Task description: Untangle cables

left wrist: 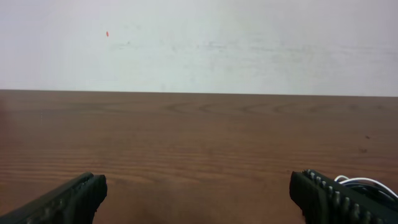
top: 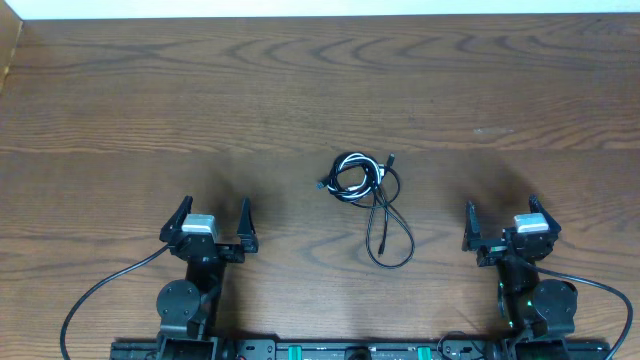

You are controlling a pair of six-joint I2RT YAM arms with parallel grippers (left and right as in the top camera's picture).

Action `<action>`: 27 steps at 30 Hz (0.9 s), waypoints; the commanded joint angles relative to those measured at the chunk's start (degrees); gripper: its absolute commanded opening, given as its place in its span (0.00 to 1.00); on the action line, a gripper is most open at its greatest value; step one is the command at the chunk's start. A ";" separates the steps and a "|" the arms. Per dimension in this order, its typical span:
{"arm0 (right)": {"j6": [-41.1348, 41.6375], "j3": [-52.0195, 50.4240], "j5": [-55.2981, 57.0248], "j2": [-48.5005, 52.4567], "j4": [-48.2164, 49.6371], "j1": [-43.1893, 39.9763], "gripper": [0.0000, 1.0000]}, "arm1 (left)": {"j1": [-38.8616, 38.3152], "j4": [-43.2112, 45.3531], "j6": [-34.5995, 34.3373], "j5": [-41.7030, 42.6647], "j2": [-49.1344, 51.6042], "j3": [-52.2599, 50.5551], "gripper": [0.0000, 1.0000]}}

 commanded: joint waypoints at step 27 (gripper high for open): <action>0.09 -0.11 0.20 -0.28 -0.24 0.33 0.99 | -0.17 0.28 0.92 -3.32 0.11 7.13 1.00</action>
